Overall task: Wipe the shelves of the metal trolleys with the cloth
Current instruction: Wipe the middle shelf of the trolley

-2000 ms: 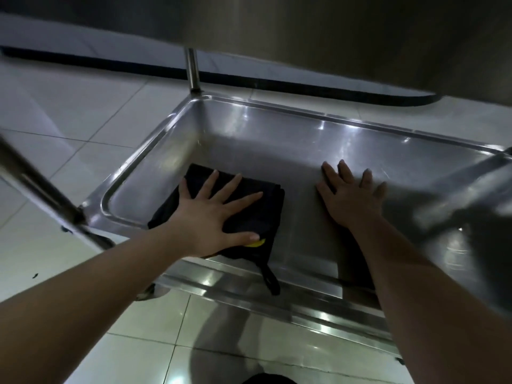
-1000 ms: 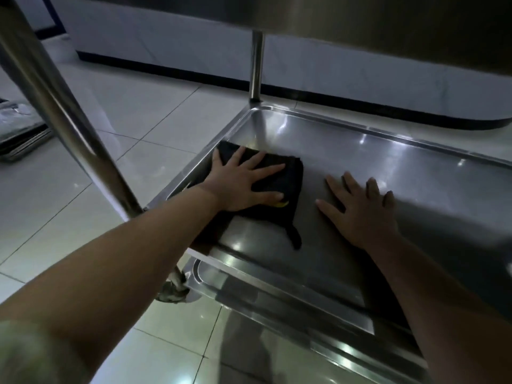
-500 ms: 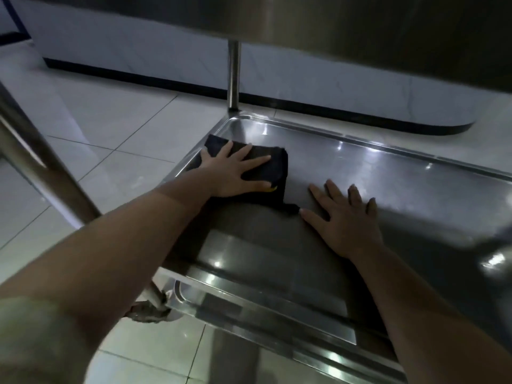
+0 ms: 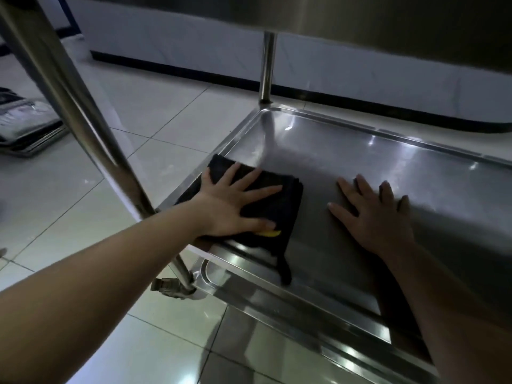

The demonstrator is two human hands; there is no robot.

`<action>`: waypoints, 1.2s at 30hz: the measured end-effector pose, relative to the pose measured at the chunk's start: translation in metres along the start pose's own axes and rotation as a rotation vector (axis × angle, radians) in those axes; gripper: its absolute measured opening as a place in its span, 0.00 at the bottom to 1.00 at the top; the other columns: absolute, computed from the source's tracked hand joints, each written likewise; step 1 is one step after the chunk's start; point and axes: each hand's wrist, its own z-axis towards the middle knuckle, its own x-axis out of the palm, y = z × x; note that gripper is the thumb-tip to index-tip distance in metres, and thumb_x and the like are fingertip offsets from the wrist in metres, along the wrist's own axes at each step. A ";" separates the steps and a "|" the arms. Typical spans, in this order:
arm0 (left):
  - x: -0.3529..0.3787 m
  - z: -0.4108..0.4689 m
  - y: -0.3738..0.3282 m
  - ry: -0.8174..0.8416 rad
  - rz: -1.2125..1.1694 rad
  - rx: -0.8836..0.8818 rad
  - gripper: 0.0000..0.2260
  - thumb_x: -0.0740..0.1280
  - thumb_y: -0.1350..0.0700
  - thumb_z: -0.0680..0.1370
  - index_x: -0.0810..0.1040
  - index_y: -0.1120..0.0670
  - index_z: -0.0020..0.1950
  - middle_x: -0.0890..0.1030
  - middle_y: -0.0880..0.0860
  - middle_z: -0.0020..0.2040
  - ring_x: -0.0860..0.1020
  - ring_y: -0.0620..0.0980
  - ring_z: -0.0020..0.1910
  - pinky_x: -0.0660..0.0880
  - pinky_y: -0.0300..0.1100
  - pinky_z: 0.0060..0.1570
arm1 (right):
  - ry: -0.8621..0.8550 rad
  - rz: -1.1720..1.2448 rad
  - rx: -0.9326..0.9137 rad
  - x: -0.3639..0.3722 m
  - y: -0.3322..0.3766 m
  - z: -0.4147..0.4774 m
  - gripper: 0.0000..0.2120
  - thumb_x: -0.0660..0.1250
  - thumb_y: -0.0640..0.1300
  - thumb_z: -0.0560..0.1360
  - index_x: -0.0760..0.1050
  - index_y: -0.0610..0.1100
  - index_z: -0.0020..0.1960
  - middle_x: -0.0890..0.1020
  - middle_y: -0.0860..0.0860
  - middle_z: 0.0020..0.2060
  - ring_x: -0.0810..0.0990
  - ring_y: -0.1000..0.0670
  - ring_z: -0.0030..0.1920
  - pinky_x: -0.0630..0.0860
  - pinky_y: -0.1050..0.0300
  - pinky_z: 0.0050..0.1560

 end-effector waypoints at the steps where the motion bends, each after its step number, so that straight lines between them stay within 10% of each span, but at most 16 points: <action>1: -0.003 0.020 -0.002 -0.026 0.020 -0.010 0.37 0.43 0.17 0.63 0.39 0.23 0.71 0.40 0.42 0.80 0.38 0.56 0.79 0.39 0.73 0.69 | 0.003 -0.006 0.002 0.000 0.000 0.000 0.40 0.33 0.75 0.67 0.42 0.65 0.78 0.47 0.56 0.80 0.45 0.40 0.78 0.47 0.34 0.74; 11: -0.037 0.153 -0.026 -0.103 0.009 -0.219 0.38 0.45 0.20 0.69 0.46 0.31 0.77 0.47 0.49 0.81 0.42 0.63 0.79 0.38 0.79 0.64 | -0.015 0.010 0.001 0.002 -0.003 0.004 0.35 0.41 0.73 0.74 0.42 0.64 0.78 0.47 0.55 0.80 0.44 0.40 0.78 0.44 0.32 0.74; 25: 0.014 -0.073 -0.011 0.011 0.001 -0.093 0.34 0.36 0.19 0.62 0.30 0.21 0.66 0.34 0.40 0.78 0.34 0.54 0.78 0.38 0.67 0.72 | 0.073 0.131 -0.081 -0.011 -0.014 0.001 0.33 0.51 0.70 0.77 0.49 0.60 0.79 0.50 0.55 0.80 0.47 0.41 0.78 0.46 0.35 0.75; 36: -0.007 0.024 -0.014 -0.019 0.003 -0.146 0.35 0.41 0.17 0.64 0.37 0.21 0.69 0.39 0.40 0.80 0.39 0.56 0.79 0.38 0.70 0.71 | 0.108 0.056 0.211 -0.008 -0.144 -0.085 0.31 0.46 0.68 0.76 0.45 0.65 0.78 0.45 0.57 0.80 0.46 0.36 0.78 0.46 0.37 0.75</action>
